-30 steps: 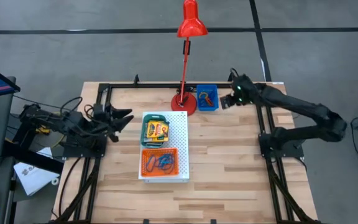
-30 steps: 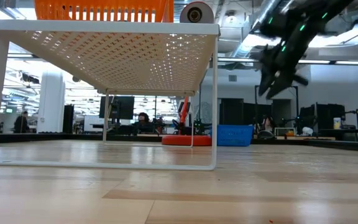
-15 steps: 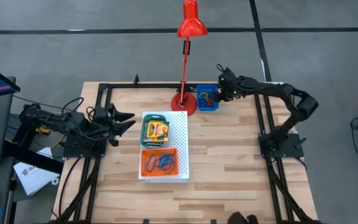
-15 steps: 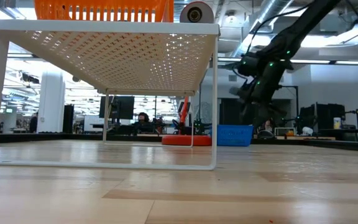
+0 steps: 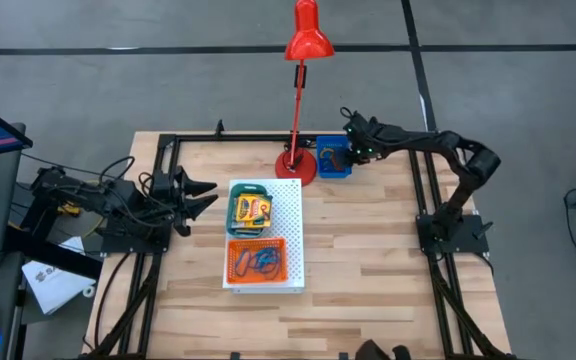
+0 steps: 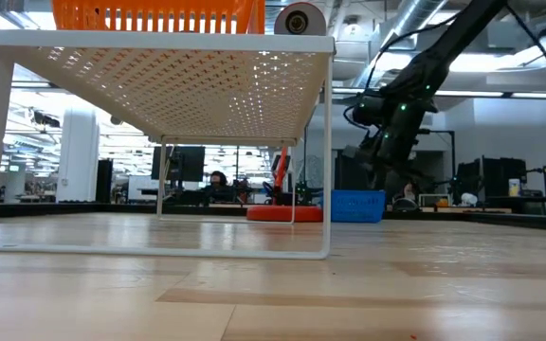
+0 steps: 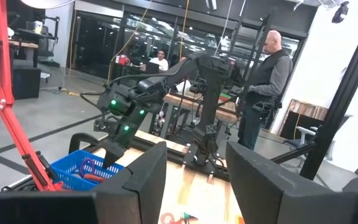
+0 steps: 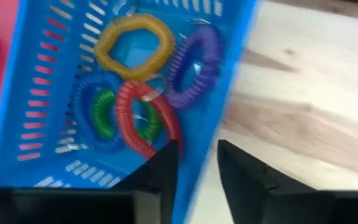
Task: Pick & Place Office Desk Supplies
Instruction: Put the blue bin on the shelf containing spring keychains
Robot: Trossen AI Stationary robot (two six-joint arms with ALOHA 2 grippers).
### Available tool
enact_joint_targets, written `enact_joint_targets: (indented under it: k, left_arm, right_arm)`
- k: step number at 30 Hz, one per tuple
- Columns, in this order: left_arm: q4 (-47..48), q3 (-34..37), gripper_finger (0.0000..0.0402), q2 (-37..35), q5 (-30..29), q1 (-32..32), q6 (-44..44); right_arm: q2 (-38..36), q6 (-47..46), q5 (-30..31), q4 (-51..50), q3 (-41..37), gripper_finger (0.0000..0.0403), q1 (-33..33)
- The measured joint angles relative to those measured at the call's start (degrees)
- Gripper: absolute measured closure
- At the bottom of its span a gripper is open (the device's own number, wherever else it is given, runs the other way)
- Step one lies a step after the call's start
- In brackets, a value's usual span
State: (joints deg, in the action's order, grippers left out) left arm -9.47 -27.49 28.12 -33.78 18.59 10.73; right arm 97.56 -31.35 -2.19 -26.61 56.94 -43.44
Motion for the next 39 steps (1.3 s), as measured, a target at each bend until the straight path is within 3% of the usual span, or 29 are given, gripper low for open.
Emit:
enact_joint_targets:
  k: [9,21,32,39]
  left_arm:
    - [-0.5,0.0,0.0249,-0.8,3.2,0.1,0.2]
    - [0.5,0.0,0.0252,-2.8,4.8,0.2,-1.5]
    - [0.9,0.0,0.0253,-4.8,4.8,0.3,-1.3]
    - [0.9,0.0,0.0253,-7.7,12.3,0.3,1.6]
  right_arm:
    - [2.5,1.8,1.0,0.8,0.0,0.0394,1.5]
    - [-14.1,-3.0,5.2,-12.3,0.0,0.0401,6.6]
    - [-24.8,-28.8,3.8,-15.8,0.0,0.0402,21.0]
    - [-24.0,-41.6,11.1,-13.9,2.1,0.0403,30.0]
